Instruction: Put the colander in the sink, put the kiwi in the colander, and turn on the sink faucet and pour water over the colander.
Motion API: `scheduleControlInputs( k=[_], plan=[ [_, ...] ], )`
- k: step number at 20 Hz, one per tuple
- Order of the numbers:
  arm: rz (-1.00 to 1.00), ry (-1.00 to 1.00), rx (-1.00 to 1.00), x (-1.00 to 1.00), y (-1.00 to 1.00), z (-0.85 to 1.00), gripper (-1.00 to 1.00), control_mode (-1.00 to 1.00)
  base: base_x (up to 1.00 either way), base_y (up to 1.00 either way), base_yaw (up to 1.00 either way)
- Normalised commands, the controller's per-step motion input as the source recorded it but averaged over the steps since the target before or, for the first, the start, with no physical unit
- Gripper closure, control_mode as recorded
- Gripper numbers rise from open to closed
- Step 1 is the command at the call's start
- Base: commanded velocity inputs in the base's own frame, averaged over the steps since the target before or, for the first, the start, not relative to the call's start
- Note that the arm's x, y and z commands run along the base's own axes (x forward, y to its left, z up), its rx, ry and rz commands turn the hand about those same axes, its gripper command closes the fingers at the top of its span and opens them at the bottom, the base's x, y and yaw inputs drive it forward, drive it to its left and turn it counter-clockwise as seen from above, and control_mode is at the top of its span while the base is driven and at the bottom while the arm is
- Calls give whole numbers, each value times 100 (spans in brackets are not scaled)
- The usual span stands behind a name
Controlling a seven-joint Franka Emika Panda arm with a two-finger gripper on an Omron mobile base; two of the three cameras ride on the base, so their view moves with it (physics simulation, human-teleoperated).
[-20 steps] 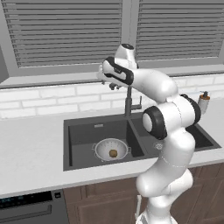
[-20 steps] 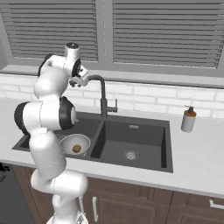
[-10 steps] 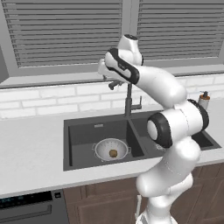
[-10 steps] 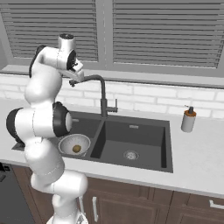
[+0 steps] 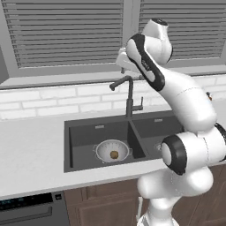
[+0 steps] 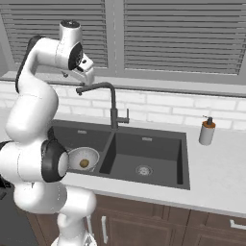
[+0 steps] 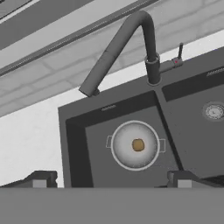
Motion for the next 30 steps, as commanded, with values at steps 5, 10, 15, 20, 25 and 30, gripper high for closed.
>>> scheduleControlInputs(
  k=[5,10,15,20,25,30],
  plan=[
    [0,-7,0,-67,-100,-1,-100,-100,0,0,0],
    [5,-9,0,-42,-100,-19,-100,-100,0,0,0],
    [15,-17,1,-8,-99,-48,-100,-100,0,0,0],
    [27,-12,4,25,-66,-85,-100,-100,0,0,0],
    [31,-3,7,63,-26,-74,-100,-100,0,0,0],
    [30,0,12,86,0,-42,-100,-100,0,0,0]
  ],
)
